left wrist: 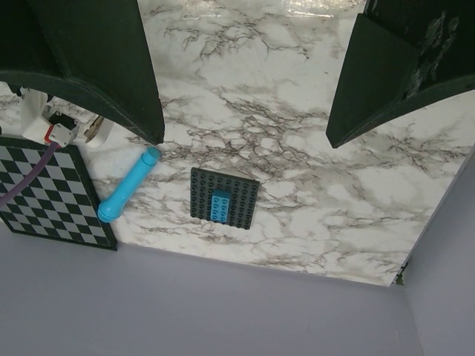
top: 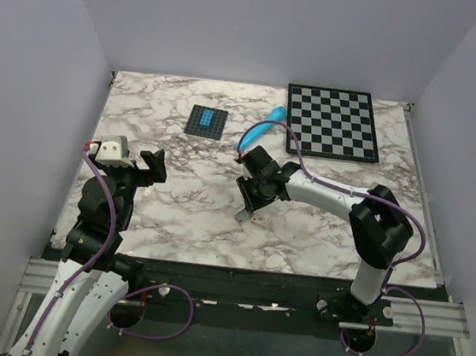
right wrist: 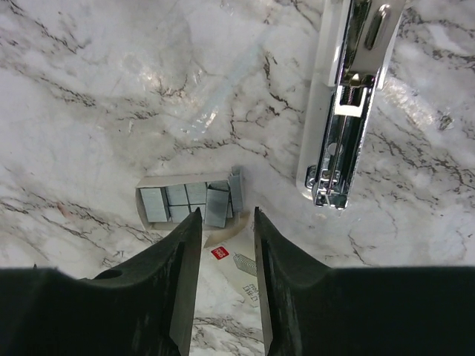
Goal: Load the staples into the stapler
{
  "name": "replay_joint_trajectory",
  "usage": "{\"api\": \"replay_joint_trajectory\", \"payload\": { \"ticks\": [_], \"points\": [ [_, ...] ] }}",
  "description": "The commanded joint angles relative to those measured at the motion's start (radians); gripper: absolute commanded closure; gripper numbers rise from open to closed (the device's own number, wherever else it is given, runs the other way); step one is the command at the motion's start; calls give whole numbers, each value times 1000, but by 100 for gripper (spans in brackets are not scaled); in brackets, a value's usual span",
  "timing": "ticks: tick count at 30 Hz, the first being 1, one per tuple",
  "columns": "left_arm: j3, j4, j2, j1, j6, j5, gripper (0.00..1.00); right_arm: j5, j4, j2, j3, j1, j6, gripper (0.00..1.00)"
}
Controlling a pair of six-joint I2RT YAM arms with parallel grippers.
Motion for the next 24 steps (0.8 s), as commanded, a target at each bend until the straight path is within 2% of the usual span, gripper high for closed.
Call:
{"api": "replay_joint_trajectory", "payload": {
  "ticks": [1, 8, 24],
  "points": [
    [-9, 20, -2, 10, -13, 27, 1, -52, -1, 21, -26, -2, 17, 56],
    [-10, 21, -5, 11, -13, 29, 1, -72, -4, 28, -36, 0, 24, 54],
    [-10, 23, -11, 11, -16, 33, 1, -238, 16, 10, -44, 13, 17, 55]
  ]
}}
